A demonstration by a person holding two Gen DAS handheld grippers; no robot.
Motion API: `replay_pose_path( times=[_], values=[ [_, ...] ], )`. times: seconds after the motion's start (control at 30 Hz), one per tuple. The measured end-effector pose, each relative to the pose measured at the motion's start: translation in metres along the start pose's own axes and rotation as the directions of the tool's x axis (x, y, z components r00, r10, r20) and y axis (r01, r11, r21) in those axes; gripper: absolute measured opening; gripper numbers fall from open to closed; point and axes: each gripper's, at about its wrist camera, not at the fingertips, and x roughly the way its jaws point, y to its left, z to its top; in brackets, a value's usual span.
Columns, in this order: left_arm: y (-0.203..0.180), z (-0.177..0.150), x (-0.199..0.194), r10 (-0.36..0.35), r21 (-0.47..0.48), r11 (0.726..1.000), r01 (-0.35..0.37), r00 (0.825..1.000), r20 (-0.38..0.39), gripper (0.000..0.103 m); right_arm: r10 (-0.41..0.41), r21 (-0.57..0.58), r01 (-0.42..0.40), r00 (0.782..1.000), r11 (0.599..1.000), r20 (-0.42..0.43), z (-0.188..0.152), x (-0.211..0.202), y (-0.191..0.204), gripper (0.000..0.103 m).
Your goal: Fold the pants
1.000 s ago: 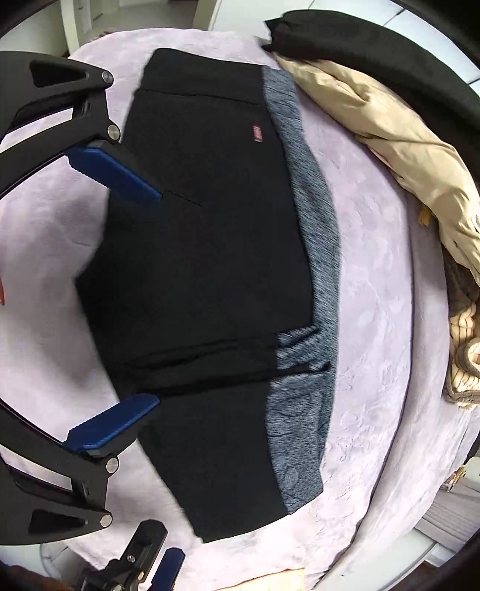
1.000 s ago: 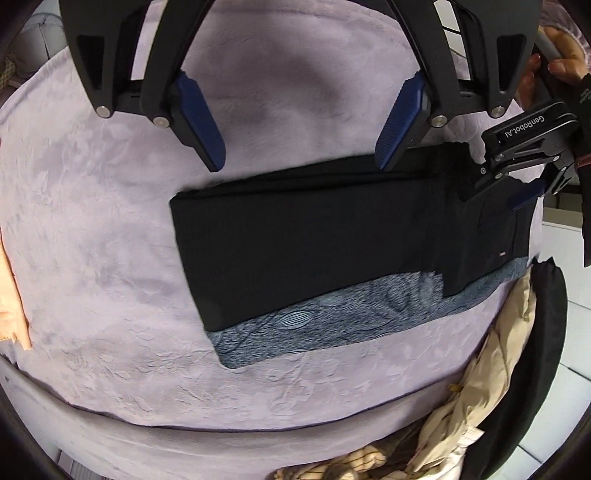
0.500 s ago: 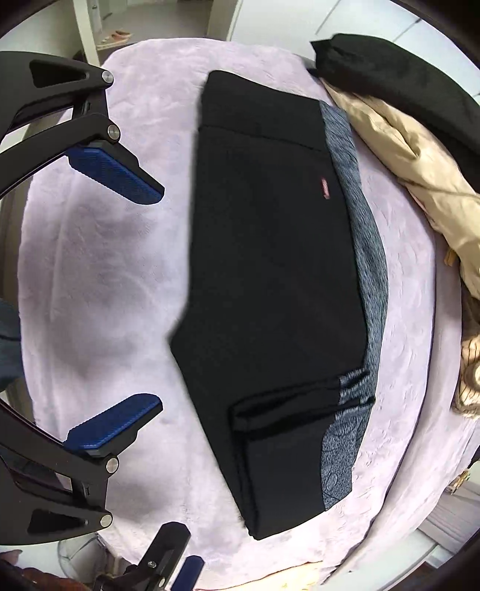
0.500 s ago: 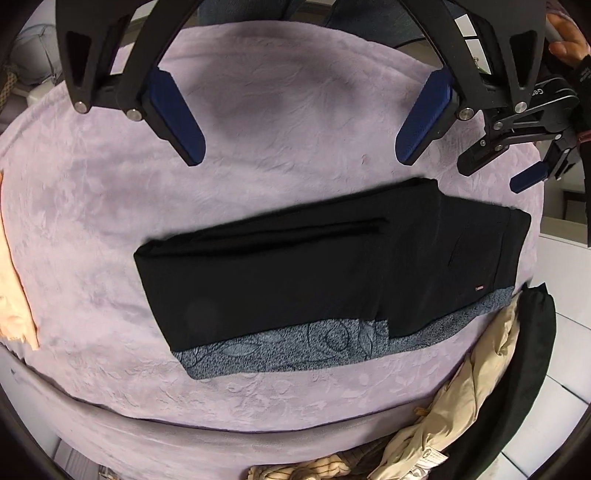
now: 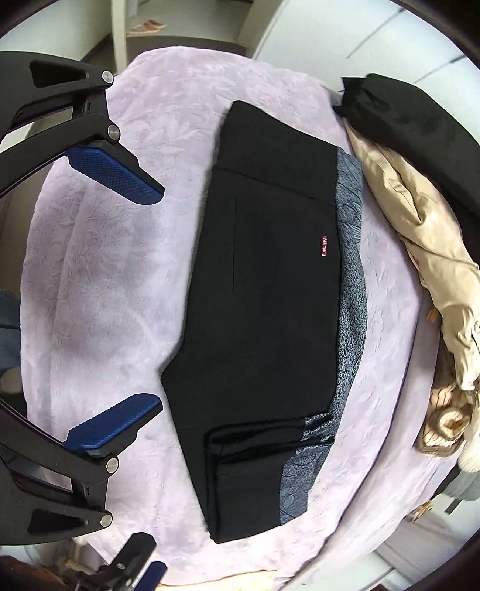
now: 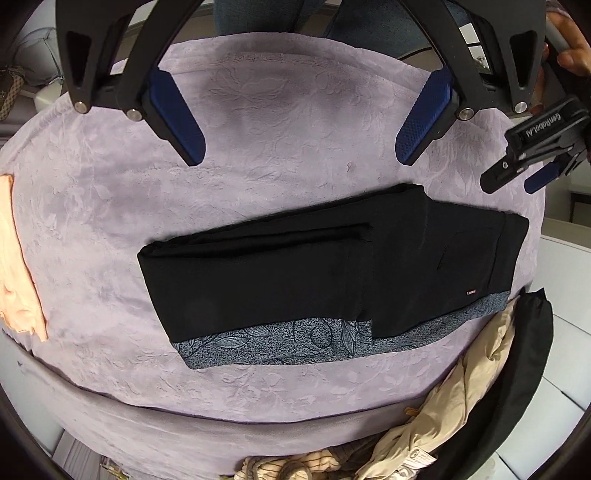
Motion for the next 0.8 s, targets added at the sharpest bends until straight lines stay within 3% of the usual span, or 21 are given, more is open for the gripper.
replay_pose_path(
  times=[0.27, 0.4, 0.6, 0.8],
  values=[
    [-0.009, -0.021, -0.014, 0.023, -0.038, 0.999, -0.022, 1.0, 0.017, 0.103, 0.053, 0.015, -0.053, 0.999, 0.998, -0.012, -0.027, -0.007, -0.018, 0.103],
    [-0.032, -0.04, -0.017, 0.02, -0.005, 1.0, -0.02, 1.0, 0.001, 0.103, 0.067, 0.066, -0.067, 0.998, 0.996, 0.003, -0.048, -0.019, -0.043, 0.103],
    [-0.052, -0.062, -0.034, 0.01, 0.018, 1.0, -0.011, 0.999, 0.039, 0.103, 0.064, 0.151, -0.069, 0.997, 0.986, 0.036, -0.068, -0.033, -0.076, 0.103],
    [-0.045, -0.082, -0.052, 0.027, -0.023, 0.999, -0.025, 0.997, 0.07, 0.103, 0.1, 0.105, -0.108, 0.992, 0.989, 0.078, -0.078, -0.042, -0.071, 0.103]
  ],
)
